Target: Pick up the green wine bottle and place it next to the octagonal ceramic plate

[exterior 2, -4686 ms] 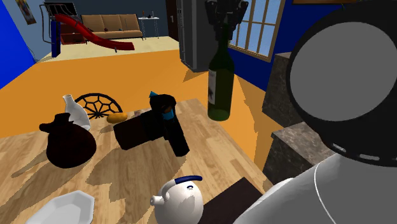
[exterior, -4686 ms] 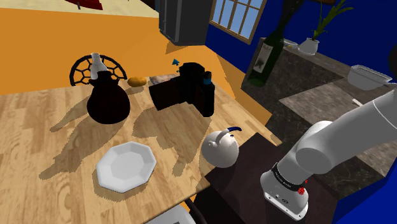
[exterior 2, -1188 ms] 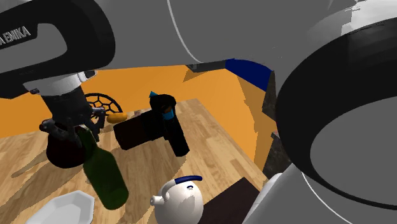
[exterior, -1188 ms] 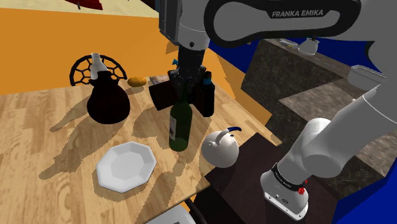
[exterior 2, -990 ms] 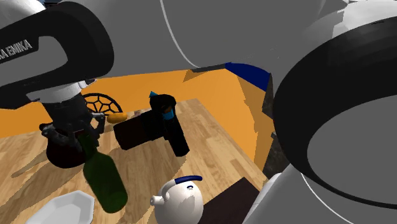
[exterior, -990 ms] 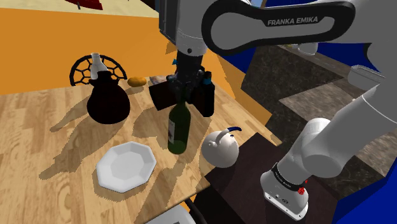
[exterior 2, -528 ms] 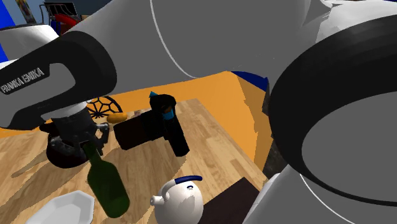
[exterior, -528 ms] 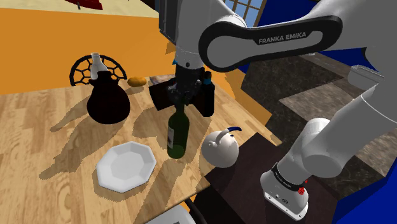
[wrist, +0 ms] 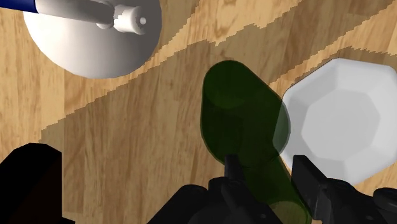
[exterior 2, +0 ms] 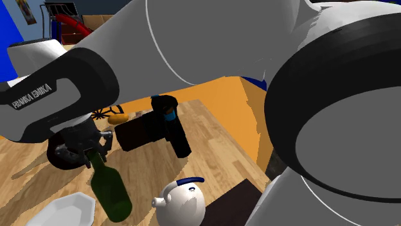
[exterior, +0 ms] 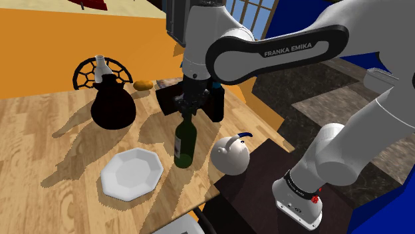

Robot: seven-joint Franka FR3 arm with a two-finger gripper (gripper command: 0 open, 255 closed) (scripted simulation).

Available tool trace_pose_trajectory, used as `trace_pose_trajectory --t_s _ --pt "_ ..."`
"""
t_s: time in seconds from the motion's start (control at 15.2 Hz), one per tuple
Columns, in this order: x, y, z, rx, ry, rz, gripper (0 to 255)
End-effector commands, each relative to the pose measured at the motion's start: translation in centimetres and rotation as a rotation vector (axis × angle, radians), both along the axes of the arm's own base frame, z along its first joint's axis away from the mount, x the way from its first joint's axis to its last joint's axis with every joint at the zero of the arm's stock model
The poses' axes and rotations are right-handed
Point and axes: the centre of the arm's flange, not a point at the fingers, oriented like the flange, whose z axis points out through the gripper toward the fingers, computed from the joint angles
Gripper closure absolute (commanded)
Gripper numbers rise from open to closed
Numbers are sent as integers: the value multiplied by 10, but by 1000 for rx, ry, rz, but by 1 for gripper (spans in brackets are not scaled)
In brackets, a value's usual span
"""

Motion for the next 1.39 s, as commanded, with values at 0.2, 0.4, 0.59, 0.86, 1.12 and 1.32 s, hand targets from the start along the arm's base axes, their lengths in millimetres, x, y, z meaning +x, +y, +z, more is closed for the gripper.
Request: trace_pose_trajectory --t_s 0.2,0.4,0.59,0.86,1.12,1.32 --pt "0 0 0 0 -1 0 0" --pt "0 0 0 0 -1 0 0" --pt "-1 0 13 0 -1 0 0" --pt "-2 0 50 0 -1 0 0" --pt "-2 0 50 0 -1 0 0" --pt "-2 0 50 0 -1 0 0"
